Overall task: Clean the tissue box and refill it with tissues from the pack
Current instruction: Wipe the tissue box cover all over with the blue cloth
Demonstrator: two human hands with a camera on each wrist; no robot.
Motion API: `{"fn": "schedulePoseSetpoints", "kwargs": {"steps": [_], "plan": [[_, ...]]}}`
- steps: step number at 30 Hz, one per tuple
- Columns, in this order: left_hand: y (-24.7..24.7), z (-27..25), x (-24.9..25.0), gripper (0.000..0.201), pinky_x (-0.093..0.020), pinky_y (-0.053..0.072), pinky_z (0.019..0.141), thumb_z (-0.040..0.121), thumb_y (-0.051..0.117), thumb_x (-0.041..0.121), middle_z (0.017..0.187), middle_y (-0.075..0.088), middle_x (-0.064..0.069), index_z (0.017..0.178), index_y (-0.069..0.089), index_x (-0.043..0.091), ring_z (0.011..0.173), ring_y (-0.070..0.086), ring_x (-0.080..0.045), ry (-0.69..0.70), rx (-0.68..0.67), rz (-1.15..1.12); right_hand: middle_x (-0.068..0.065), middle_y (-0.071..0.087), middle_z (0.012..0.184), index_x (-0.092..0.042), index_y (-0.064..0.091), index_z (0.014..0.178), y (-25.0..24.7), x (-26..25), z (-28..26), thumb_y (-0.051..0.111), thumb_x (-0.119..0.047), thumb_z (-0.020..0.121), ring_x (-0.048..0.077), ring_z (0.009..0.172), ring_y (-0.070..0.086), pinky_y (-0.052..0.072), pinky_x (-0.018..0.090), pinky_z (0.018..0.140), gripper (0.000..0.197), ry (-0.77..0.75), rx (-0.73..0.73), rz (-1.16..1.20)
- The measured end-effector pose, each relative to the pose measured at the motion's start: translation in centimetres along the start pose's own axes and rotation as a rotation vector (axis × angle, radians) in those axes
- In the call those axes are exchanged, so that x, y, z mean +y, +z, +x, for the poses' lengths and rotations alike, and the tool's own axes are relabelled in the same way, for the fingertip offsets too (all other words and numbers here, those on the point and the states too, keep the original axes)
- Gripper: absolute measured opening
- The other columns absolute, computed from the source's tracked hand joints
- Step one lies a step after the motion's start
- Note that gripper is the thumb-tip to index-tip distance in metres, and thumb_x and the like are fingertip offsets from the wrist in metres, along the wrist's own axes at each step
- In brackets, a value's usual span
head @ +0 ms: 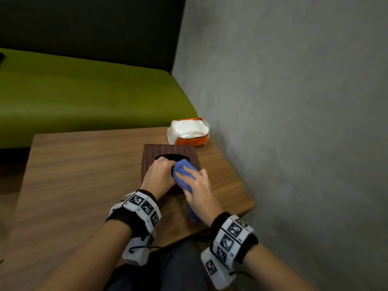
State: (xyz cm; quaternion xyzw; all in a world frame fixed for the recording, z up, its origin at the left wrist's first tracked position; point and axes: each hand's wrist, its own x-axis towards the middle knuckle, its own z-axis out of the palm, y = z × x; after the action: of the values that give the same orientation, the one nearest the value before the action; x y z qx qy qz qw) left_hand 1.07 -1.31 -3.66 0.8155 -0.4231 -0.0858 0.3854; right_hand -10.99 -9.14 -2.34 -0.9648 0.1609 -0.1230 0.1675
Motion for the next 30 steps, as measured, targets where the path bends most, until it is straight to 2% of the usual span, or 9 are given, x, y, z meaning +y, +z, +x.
{"fn": "schedulePoseSetpoints", "kwargs": {"steps": [2, 5, 10, 12, 15, 17, 21, 26, 30], "plan": [[0.0, 0.0, 0.0, 0.033, -0.032, 0.046, 0.085, 0.073, 0.073, 0.029, 0.101, 0.070, -0.009, 0.102, 0.071, 0.013, 0.103, 0.059, -0.024, 0.002, -0.043, 0.026, 0.008, 0.054, 0.134, -0.015, 0.057, 0.124, -0.7, 1.7, -0.2, 0.055, 0.001, 0.086, 0.029, 0.111, 0.044, 0.040, 0.038, 0.102, 0.042, 0.005, 0.015, -0.039], [0.2, 0.0, 0.4, 0.057, -0.035, 0.044, 0.096, 0.067, 0.079, 0.029, 0.115, 0.065, -0.013, 0.119, 0.063, 0.013, 0.114, 0.054, -0.026, -0.061, -0.062, 0.087, 0.008, 0.055, 0.133, -0.016, 0.057, 0.124, -1.0, 3.5, 2.4, 0.049, 0.002, 0.086, 0.030, 0.109, 0.043, 0.039, 0.037, 0.098, 0.043, 0.200, 0.085, -0.118], [0.0, -0.1, 0.6, 0.021, -0.037, 0.047, 0.082, 0.077, 0.066, 0.023, 0.089, 0.073, -0.014, 0.092, 0.072, 0.009, 0.096, 0.059, -0.030, -0.050, -0.014, 0.059, 0.012, 0.056, 0.132, -0.011, 0.056, 0.125, 0.9, -0.5, 0.6, 0.053, 0.003, 0.083, 0.034, 0.109, 0.047, 0.042, 0.043, 0.098, 0.044, -0.015, 0.039, -0.061], [-0.3, -0.2, 0.5, 0.037, -0.033, 0.045, 0.089, 0.073, 0.073, 0.029, 0.104, 0.071, -0.011, 0.107, 0.070, 0.014, 0.106, 0.057, -0.027, -0.045, -0.034, 0.040, 0.011, 0.058, 0.129, -0.012, 0.057, 0.124, -0.5, 1.7, -0.5, 0.056, 0.005, 0.081, 0.034, 0.104, 0.049, 0.045, 0.044, 0.094, 0.046, -0.033, 0.020, -0.095], [0.0, -0.2, 0.8, 0.059, -0.035, 0.040, 0.100, 0.071, 0.076, 0.030, 0.121, 0.063, -0.014, 0.125, 0.058, 0.014, 0.120, 0.051, -0.026, -0.065, -0.071, 0.109, 0.011, 0.059, 0.127, -0.015, 0.055, 0.125, -1.9, 4.7, 1.3, 0.051, 0.004, 0.084, 0.035, 0.106, 0.046, 0.043, 0.048, 0.093, 0.046, 0.115, 0.025, -0.208], [0.0, 0.0, 0.8, 0.057, -0.035, 0.040, 0.099, 0.071, 0.075, 0.030, 0.118, 0.064, -0.014, 0.123, 0.059, 0.013, 0.118, 0.051, -0.026, -0.066, -0.080, 0.129, 0.011, 0.053, 0.133, -0.016, 0.051, 0.129, -1.1, 3.3, 2.7, 0.047, 0.000, 0.088, 0.033, 0.113, 0.041, 0.039, 0.045, 0.098, 0.044, 0.173, 0.031, -0.204], [-0.3, -0.2, 0.3, 0.030, -0.033, 0.041, 0.085, 0.075, 0.070, 0.030, 0.097, 0.072, -0.010, 0.101, 0.070, 0.014, 0.102, 0.057, -0.027, -0.023, -0.065, 0.064, 0.012, 0.052, 0.136, -0.013, 0.052, 0.129, 0.7, 0.0, 0.8, 0.053, 0.000, 0.087, 0.034, 0.113, 0.044, 0.042, 0.047, 0.098, 0.044, -0.014, 0.012, -0.087], [-0.1, -0.7, 0.9, 0.054, -0.033, 0.039, 0.098, 0.072, 0.075, 0.026, 0.117, 0.067, -0.008, 0.123, 0.059, 0.016, 0.115, 0.054, -0.025, 0.026, -0.034, 0.080, 0.006, 0.055, 0.133, -0.017, 0.053, 0.129, -0.7, 3.3, 1.3, 0.053, 0.001, 0.086, 0.029, 0.108, 0.044, 0.042, 0.044, 0.096, 0.046, 0.060, 0.068, -0.111], [0.1, -0.6, 0.6, 0.038, -0.033, 0.041, 0.089, 0.075, 0.071, 0.026, 0.102, 0.071, -0.009, 0.112, 0.067, 0.018, 0.105, 0.058, -0.026, 0.035, -0.001, 0.079, 0.003, 0.058, 0.126, -0.022, 0.054, 0.127, 0.4, 0.4, 2.1, 0.051, -0.008, 0.088, 0.025, 0.112, 0.038, 0.032, 0.043, 0.099, 0.041, 0.101, 0.106, -0.096]]}}
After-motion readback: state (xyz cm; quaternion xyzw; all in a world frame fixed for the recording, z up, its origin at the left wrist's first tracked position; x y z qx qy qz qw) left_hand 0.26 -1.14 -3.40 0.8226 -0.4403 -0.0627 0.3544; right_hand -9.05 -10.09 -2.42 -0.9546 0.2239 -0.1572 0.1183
